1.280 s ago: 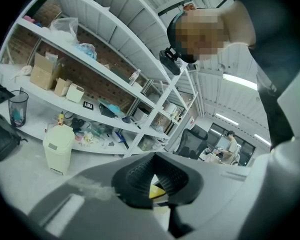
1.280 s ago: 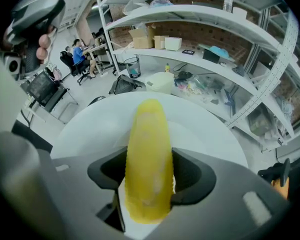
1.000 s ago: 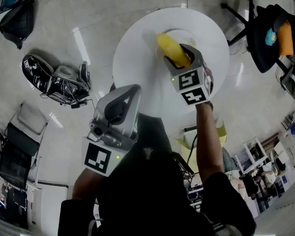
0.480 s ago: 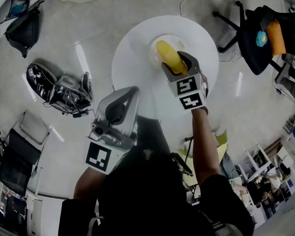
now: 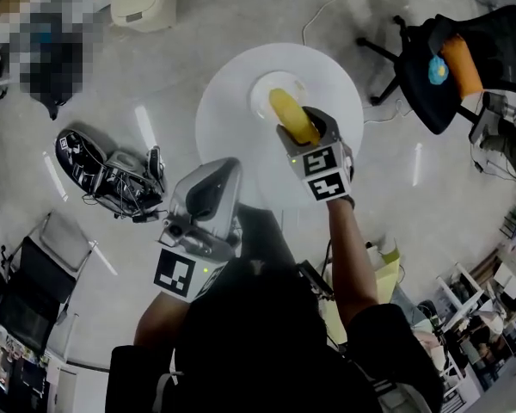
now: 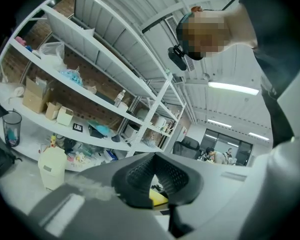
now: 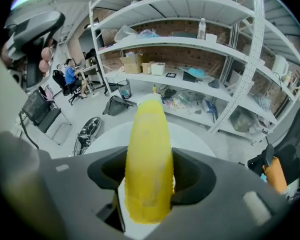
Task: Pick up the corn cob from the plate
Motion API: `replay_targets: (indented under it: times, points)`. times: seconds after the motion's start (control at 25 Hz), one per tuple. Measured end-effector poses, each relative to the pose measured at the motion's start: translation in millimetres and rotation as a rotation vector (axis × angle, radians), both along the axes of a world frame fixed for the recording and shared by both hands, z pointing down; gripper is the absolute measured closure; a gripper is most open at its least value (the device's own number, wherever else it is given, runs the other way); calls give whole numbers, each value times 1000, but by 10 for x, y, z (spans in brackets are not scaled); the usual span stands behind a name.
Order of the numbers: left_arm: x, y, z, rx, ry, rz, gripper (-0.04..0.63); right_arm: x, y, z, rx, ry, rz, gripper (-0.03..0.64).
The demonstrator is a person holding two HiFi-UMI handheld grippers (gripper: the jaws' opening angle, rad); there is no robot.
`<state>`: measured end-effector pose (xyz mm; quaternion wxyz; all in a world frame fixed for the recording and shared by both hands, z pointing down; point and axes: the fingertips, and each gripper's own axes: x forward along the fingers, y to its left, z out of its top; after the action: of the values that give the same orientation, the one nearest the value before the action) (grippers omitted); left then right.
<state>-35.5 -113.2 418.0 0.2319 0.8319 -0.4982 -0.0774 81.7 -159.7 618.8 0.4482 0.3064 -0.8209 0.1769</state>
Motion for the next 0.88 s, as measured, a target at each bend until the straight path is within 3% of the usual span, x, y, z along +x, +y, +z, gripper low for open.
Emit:
replay_targets:
  times: [0.88]
  points:
    - [290,521,-850,145,-52,13,594,294,629,-988,98,-110,132,350]
